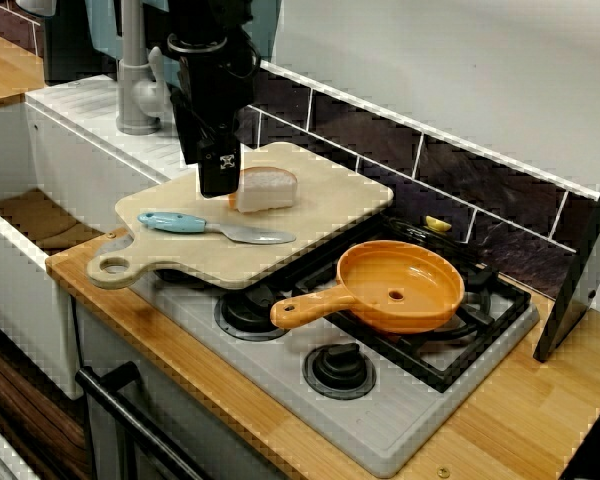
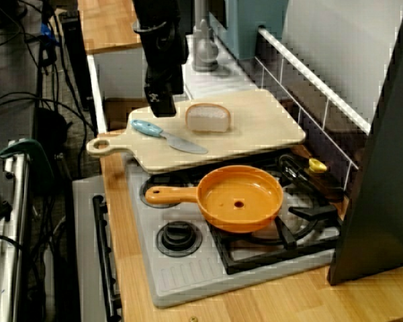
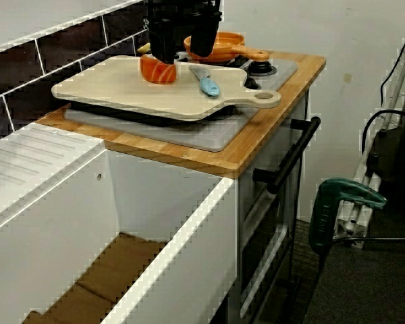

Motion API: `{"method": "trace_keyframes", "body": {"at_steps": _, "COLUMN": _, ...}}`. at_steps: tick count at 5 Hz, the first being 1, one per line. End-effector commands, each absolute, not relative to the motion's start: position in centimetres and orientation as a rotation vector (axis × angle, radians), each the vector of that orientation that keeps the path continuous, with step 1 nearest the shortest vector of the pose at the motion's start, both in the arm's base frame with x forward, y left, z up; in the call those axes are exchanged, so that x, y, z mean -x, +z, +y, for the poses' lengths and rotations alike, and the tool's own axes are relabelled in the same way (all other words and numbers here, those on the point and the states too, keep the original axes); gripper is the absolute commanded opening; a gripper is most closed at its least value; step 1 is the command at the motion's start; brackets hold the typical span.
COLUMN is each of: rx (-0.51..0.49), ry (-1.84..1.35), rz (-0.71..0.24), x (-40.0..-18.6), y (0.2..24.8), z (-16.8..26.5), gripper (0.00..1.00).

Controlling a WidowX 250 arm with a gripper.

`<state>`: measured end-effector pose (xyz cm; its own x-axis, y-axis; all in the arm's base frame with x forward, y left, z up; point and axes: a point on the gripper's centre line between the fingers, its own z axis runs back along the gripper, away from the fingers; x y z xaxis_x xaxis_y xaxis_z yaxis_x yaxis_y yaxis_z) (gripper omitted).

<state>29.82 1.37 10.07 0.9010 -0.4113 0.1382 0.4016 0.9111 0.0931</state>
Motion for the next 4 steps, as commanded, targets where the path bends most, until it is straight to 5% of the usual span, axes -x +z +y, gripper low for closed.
{"method": "trace_keyframes", "body": {"at_steps": 1, "rx": -0.067, "ry": -0.338, "rz": -0.23, "x": -31.0, "y": 12.4, "z": 1.5, "gripper": 1.0}}
{"method": "trace_keyframes", "body": {"at_steps": 4, "rx": -0.063, "ry": -0.322, "rz": -0.213, "x": -32.4, "y": 11.4, "z": 0.8, "gripper": 1.0}}
